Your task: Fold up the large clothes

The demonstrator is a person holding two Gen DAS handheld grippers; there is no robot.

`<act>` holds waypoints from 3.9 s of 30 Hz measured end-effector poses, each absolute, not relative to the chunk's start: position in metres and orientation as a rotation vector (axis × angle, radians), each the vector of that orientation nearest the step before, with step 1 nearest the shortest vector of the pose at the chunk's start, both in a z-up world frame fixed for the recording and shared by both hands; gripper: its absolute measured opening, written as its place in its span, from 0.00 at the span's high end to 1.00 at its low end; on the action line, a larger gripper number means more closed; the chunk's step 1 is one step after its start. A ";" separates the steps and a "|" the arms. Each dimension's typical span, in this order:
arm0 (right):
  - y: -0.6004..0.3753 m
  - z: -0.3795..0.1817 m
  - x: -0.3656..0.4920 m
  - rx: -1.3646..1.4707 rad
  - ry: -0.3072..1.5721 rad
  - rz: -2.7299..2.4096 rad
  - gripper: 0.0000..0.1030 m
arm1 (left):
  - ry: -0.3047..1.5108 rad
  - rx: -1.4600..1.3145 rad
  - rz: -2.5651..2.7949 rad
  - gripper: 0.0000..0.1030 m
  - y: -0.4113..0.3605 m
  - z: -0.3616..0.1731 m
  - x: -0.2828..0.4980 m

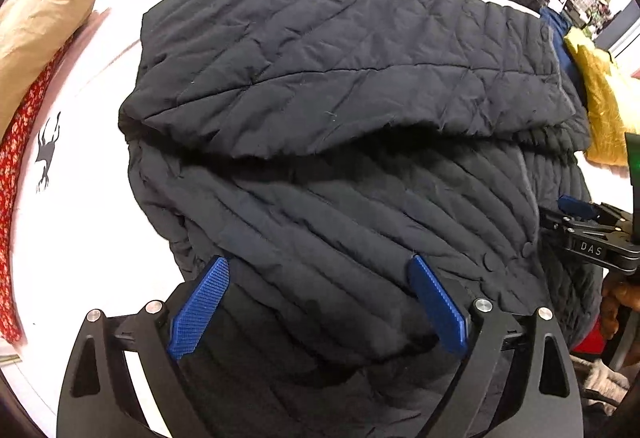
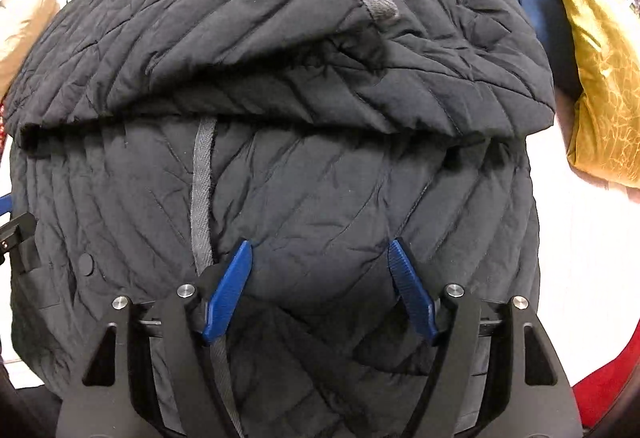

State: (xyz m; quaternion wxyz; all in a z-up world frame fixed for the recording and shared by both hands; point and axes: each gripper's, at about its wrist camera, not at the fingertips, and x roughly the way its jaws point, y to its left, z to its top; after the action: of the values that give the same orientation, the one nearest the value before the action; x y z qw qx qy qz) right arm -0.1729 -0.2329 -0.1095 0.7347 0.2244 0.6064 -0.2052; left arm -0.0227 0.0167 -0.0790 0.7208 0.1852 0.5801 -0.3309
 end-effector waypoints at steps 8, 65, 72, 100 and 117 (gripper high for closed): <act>-0.241 -0.091 -0.221 0.613 1.257 -0.396 0.31 | 1.217 0.305 -0.736 0.13 0.067 -0.053 -0.016; -0.264 -0.117 -0.387 1.056 1.359 -0.233 0.86 | 1.540 0.200 -0.885 0.91 0.149 -0.094 -0.069; -0.282 -0.095 -0.368 1.202 1.290 -0.196 0.86 | 1.493 0.147 -0.944 0.91 0.132 -0.065 -0.051; -0.471 -0.006 -0.192 1.412 0.670 -0.233 0.86 | 1.233 -0.070 -0.755 0.91 0.025 -0.001 0.177; -0.507 -0.062 -0.154 1.530 0.703 -0.390 0.85 | 1.379 -0.561 -0.744 0.61 0.049 -0.017 0.236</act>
State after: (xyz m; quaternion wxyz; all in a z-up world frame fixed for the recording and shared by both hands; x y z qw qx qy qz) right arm -0.1541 -0.5075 -0.0622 0.6494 0.6733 0.3092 -0.1717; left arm 0.2364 0.0488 -0.0166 0.6732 -0.2494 0.6126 -0.3305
